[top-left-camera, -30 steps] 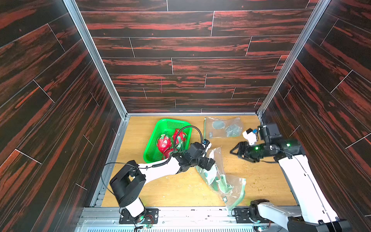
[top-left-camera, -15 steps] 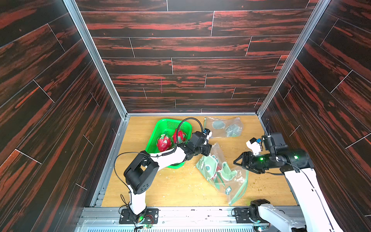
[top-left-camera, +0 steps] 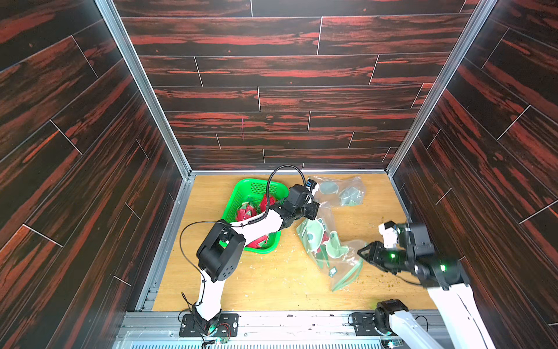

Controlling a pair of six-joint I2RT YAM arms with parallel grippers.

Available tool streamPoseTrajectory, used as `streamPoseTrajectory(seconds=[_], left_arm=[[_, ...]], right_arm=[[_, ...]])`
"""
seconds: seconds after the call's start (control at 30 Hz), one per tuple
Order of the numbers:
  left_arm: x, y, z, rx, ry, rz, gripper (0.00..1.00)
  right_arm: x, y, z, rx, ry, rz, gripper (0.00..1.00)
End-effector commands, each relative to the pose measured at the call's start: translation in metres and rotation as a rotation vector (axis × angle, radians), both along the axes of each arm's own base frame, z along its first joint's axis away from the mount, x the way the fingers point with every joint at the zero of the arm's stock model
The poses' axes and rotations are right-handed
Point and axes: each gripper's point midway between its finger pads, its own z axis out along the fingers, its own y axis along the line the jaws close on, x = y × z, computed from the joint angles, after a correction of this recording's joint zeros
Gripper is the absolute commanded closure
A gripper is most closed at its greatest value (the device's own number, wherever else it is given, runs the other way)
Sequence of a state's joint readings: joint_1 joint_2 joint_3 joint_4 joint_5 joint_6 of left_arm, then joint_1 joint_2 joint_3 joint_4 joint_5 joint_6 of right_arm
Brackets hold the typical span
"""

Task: Open the zip-top bag and take out the dragon fruit
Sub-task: Pick up the dragon fruit from the zipper food storage bag.

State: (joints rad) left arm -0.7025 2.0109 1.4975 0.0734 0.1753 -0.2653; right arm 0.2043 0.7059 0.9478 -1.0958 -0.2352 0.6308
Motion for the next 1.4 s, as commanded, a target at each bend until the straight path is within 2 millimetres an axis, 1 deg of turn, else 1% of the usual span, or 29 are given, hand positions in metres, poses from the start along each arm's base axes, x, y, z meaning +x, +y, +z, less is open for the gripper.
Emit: streamPoseTrajectory(seconds=[0.0,0.07,0.17,0.23,0.33,0.47,0.57,0.63,0.8,0.87,0.97,1.07,1.1,1.23,1.33,1.37], left_arm=[[0.015,0.004,0.006,0.01,-0.019,0.023,1.0],[0.022,0.008,0.004,0.019,-0.013,0.047,1.0],[0.03,0.012,-0.002,0.022,0.011,0.064,1.0],[0.031,0.013,-0.003,0.019,0.014,0.065,1.0],[0.034,0.013,-0.002,0.018,0.015,0.071,1.0],[0.033,0.013,0.0,0.013,0.013,0.066,1.0],[0.032,0.014,0.0,0.019,0.015,0.066,1.0],[0.032,0.015,0.001,0.019,0.014,0.066,1.0],[0.031,0.013,0.001,0.011,0.018,0.061,1.0],[0.03,0.012,0.0,0.008,0.021,0.051,1.0],[0.03,0.012,0.0,0.008,0.023,0.052,1.0],[0.031,0.013,0.002,0.006,0.022,0.054,1.0],[0.031,0.013,0.002,0.006,0.021,0.054,1.0],[0.031,0.012,0.003,0.004,0.022,0.051,1.0],[0.031,0.012,0.005,0.001,0.02,0.05,1.0],[0.031,0.012,0.006,0.001,0.017,0.048,1.0]], right_arm=[[0.007,0.015,-0.01,0.127,0.013,-0.027,0.71],[0.002,0.023,-0.02,0.192,0.04,-0.02,0.74],[-0.001,0.023,-0.022,0.22,0.0,-0.029,0.74],[-0.003,0.014,-0.03,0.163,0.013,-0.058,0.74],[-0.003,-0.001,-0.047,0.074,0.068,-0.117,0.76],[0.002,-0.013,-0.064,0.026,0.079,-0.187,0.79],[0.003,-0.018,-0.063,0.025,0.05,-0.229,0.79],[0.002,-0.022,-0.063,0.021,0.026,-0.25,0.77],[0.001,-0.022,-0.081,0.022,0.068,-0.271,0.76],[0.002,-0.024,-0.083,0.015,0.069,-0.278,0.75],[0.002,-0.033,-0.091,-0.026,0.084,-0.315,0.73],[0.009,-0.026,-0.097,0.019,0.076,-0.309,0.73],[0.014,-0.02,-0.096,0.049,0.059,-0.291,0.72],[0.041,0.018,-0.079,0.238,-0.041,-0.156,0.73],[0.055,0.035,-0.073,0.321,-0.064,-0.089,0.73],[0.058,0.037,-0.073,0.324,-0.059,-0.079,0.73]])
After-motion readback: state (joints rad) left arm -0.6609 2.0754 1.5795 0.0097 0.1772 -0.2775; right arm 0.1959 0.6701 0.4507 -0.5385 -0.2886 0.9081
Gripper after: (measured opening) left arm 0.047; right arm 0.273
